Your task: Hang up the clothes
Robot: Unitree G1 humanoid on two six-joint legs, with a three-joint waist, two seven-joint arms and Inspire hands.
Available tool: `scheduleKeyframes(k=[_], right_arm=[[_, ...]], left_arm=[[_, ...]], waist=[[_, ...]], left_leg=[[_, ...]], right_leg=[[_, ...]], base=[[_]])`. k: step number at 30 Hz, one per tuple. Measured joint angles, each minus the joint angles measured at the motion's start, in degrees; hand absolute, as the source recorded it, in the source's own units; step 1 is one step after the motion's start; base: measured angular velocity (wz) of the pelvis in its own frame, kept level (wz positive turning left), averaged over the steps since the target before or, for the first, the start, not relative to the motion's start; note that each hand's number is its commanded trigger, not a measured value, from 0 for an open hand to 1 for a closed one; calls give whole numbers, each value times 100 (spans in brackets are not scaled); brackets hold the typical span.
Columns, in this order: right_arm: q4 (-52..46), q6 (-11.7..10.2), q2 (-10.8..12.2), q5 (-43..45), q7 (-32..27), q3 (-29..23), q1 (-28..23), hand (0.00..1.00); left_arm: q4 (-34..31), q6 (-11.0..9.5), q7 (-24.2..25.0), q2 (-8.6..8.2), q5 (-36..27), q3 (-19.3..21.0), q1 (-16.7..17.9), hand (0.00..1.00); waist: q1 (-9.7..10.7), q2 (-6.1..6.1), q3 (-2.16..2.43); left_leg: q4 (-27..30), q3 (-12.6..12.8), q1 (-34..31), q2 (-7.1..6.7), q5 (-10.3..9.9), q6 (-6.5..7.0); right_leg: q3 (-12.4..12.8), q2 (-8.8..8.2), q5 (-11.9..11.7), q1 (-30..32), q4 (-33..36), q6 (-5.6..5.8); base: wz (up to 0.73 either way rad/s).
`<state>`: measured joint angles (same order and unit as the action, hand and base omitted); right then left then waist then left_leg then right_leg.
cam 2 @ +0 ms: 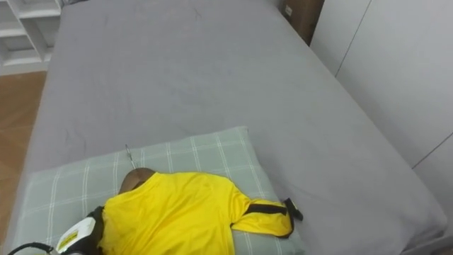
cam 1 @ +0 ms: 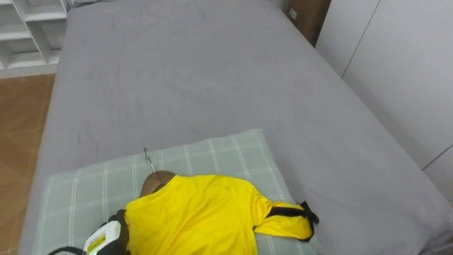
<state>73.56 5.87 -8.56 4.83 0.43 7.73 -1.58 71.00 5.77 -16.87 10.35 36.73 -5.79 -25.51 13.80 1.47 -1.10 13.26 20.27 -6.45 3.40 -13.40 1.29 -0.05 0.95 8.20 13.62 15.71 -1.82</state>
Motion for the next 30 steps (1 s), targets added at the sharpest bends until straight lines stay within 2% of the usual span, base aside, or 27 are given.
scheduleKeyframes(k=[5,8,11,16,17,18,19,25,30], right_arm=[[1,-20,3,-15,-76,2,96,0],[-3,-32,3,-61,-158,65,174,0],[-3,-93,4,-104,-220,239,195,0],[12,-99,11,-103,-218,237,214,0],[10,-102,11,-103,-218,237,216,0],[10,-103,11,-103,-218,237,220,0],[10,-104,11,-103,-218,237,220,0],[4,-109,11,-103,-219,240,219,0],[-6,-109,11,-305,-232,240,234,0]], left_arm=[[2,4,1,33,-28,-6,-24,0],[115,6,9,46,-128,-5,-162,0],[224,5,9,47,-137,-4,-270,0],[224,0,9,72,-136,13,-281,0],[224,-6,8,81,-143,13,-281,17],[224,-14,8,88,-163,12,-281,75],[224,-18,8,91,-172,12,-281,100],[216,-105,-86,213,-229,2,-312,100],[215,-103,-245,242,-233,6,-384,100]], waist=[[-1,38,-26],[-6,73,-49],[-2,82,-51],[-5,112,-57],[-5,125,-64],[-5,136,-67],[-5,140,-66],[-4,154,-60],[-8,166,-47]], left_leg=[[43,11,-34,1,0,0],[57,14,-47,1,0,0],[107,12,-104,10,0,0],[129,11,-142,6,0,0],[129,11,-142,10,0,0],[129,10,-142,16,0,0],[129,10,-142,17,0,0],[138,3,-143,8,0,0],[138,3,-119,-7,2,4]], right_leg=[[8,0,-1,39,2,-2],[8,-4,-1,47,1,-1],[2,-13,-1,102,26,-1],[3,-7,-3,130,40,-3],[2,-7,-3,130,41,-3],[0,-7,-3,131,42,-3],[0,-7,-3,131,42,-3],[-14,-24,-3,129,53,-3],[-13,-36,-5,109,87,2]], base=[[0],[0],[0],[0],[0],[0],[0],[0],[0]])
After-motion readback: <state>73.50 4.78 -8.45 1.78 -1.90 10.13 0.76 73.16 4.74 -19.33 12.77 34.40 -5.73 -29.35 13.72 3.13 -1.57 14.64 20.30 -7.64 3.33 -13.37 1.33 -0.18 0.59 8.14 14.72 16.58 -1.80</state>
